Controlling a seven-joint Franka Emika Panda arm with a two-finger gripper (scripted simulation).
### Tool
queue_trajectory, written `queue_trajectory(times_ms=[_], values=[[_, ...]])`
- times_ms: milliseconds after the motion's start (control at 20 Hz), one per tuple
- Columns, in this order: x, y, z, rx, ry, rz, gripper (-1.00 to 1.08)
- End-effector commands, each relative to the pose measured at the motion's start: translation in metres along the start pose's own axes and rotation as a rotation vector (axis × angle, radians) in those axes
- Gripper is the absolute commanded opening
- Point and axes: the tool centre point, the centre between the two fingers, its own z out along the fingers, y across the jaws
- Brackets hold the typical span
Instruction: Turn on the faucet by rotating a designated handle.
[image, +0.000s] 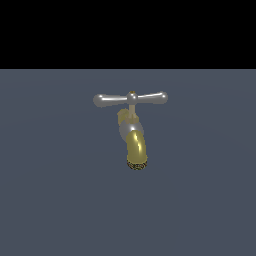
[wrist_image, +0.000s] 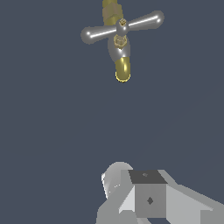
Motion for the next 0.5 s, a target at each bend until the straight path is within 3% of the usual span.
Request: queue_trajectory(times_ms=[0, 450], values=[[0.0000, 0.0000, 0.0000, 0.000, 0.000, 0.000, -1.00], [0.0059, -0.0093, 0.0088, 0.001, 0.001, 0.042, -1.00]])
